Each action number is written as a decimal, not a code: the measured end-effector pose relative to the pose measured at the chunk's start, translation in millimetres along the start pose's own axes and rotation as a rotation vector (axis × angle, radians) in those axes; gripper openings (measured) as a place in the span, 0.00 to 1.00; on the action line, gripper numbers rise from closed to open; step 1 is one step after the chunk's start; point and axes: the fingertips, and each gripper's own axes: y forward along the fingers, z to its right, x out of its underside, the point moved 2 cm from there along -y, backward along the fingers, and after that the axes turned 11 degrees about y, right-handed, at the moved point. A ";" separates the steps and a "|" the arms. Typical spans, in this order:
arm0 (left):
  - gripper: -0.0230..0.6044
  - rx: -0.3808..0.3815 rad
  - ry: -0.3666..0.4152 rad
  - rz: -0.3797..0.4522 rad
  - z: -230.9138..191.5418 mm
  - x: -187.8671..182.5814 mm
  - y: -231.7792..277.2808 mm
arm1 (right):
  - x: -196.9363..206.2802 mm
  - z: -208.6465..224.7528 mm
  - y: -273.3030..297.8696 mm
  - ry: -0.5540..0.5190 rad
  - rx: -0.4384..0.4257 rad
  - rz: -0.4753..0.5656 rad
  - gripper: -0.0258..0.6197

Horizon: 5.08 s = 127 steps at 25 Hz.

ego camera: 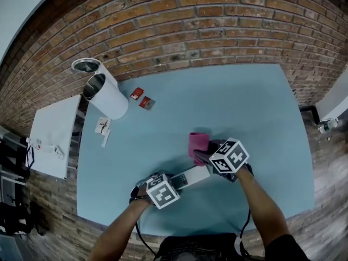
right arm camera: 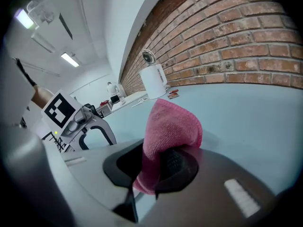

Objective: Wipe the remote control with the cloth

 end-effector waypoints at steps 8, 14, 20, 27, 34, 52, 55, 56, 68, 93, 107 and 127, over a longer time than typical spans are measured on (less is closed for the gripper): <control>0.50 -0.022 0.002 0.019 -3.6 -0.5 -3.2 | 1.7 6.7 -20.7 0.063 0.063 0.087 0.14; 0.48 -0.006 -0.031 0.039 -5.7 2.0 -3.3 | 22.4 1.7 -52.8 0.126 0.159 0.205 0.14; 0.48 0.145 -0.222 0.106 -9.0 -0.5 -7.1 | 47.0 3.6 -85.7 0.287 0.261 0.388 0.14; 0.48 0.428 -0.529 0.286 -4.8 -6.8 -17.1 | 66.9 -12.2 -94.0 0.366 0.309 0.506 0.14; 0.49 0.829 -0.835 0.548 15.8 -20.9 -25.5 | 66.7 -19.9 -85.0 0.328 0.342 0.546 0.14; 0.49 1.113 -1.117 0.780 10.6 -35.7 -30.4 | 39.1 -20.4 -41.7 0.174 0.351 0.533 0.14; 0.49 1.121 -1.121 0.784 10.9 -36.7 -30.2 | 38.3 -20.5 -41.0 0.183 0.336 0.533 0.14; 0.49 1.123 -1.121 0.786 10.9 -37.2 -30.1 | 38.5 -21.3 -40.7 0.188 0.329 0.533 0.14; 0.49 1.097 -1.116 0.798 11.1 -38.6 -26.5 | 53.8 -47.7 -36.2 0.213 0.298 0.535 0.14; 0.49 1.013 -1.141 0.924 12.0 -59.6 -22.4 | 90.2 -106.1 -44.1 0.241 0.348 0.540 0.14; 0.48 0.902 -1.224 1.062 9.5 -73.8 -20.4 | 101.8 -129.1 -54.4 0.282 0.444 0.594 0.14; 0.48 0.649 -1.050 0.868 7.6 -49.5 -13.6 | 105.3 -143.2 -61.2 0.266 0.469 0.611 0.14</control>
